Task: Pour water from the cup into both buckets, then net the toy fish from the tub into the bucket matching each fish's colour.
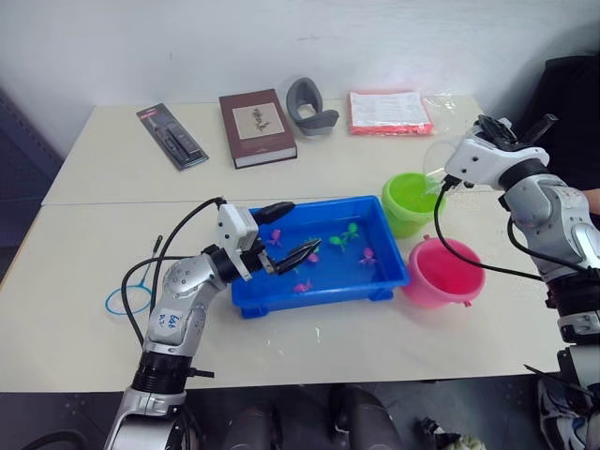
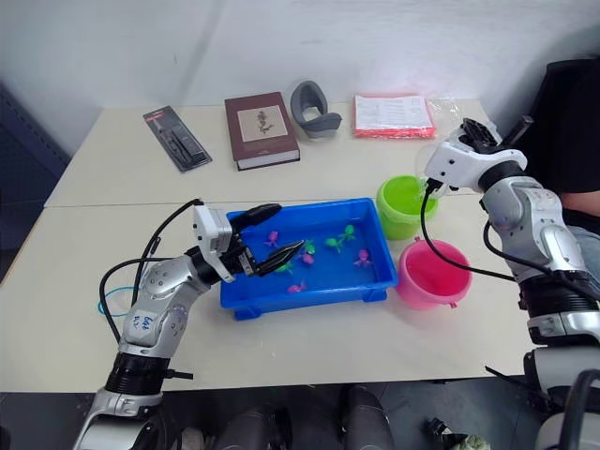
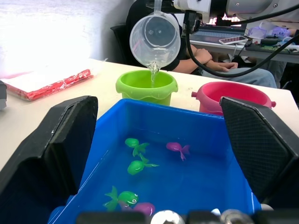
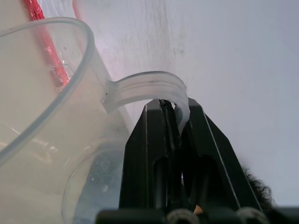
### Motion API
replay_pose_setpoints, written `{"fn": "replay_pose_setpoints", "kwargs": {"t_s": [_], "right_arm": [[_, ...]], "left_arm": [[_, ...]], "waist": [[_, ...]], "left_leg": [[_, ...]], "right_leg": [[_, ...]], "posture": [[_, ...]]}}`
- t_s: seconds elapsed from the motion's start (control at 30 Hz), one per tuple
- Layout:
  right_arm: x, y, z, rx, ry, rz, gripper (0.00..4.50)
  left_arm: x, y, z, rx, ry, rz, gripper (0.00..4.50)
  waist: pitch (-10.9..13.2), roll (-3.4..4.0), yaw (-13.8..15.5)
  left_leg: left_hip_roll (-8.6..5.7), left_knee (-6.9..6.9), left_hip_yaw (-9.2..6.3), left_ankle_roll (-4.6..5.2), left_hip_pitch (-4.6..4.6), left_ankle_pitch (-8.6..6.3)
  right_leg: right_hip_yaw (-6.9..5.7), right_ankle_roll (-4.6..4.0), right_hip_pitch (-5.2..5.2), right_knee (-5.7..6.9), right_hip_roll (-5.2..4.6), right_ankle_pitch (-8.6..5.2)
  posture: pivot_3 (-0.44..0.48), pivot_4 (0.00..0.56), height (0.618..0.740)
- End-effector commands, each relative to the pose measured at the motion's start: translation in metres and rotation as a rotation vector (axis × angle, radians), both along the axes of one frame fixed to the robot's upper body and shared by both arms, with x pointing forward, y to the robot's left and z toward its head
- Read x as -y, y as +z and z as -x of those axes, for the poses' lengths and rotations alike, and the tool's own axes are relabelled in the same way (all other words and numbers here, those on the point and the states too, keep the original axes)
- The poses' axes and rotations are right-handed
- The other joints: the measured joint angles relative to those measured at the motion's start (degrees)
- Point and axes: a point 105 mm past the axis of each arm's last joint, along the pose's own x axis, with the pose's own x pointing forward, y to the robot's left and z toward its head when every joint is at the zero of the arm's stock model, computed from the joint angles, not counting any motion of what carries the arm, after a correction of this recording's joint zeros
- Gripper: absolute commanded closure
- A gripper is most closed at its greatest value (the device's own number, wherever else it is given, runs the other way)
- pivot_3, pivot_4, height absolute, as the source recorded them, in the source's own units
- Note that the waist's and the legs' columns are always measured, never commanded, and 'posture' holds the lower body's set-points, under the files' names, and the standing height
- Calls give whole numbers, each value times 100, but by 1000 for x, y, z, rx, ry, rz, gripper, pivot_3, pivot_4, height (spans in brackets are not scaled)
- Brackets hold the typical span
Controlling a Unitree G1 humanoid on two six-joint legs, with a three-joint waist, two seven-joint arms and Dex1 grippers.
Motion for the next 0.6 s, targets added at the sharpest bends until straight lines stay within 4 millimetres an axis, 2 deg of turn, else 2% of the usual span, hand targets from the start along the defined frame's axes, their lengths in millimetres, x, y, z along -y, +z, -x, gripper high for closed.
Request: {"fn": "replay_pose_setpoints", "kwargs": {"t_s": [0.03,0.4,0.47,0.6], "right_arm": [[2,18,3,65,3,35,4446],[2,19,11,200,64,125,4446],[5,15,10,192,62,98,4446],[10,10,12,194,73,-64,4446]], "left_arm": [[0,5,3,34,8,4,0],[3,4,8,32,13,10,0],[0,5,7,38,21,4,0],[-6,7,6,50,40,4,0]], "waist": [[0,0,4],[0,0,4],[0,0,-2],[0,0,0]], "left_leg": [[1,0,0,0,0,0],[1,0,-1,-1,0,1],[1,0,0,-1,-1,1],[4,0,-2,-4,-1,2]], "right_leg": [[0,0,0,0,0,0],[0,0,-1,1,-3,0],[1,0,-1,1,-3,0],[0,0,-1,0,-1,0]], "posture": [[0,150,740],[0,150,740],[0,150,740],[0,150,740]]}}
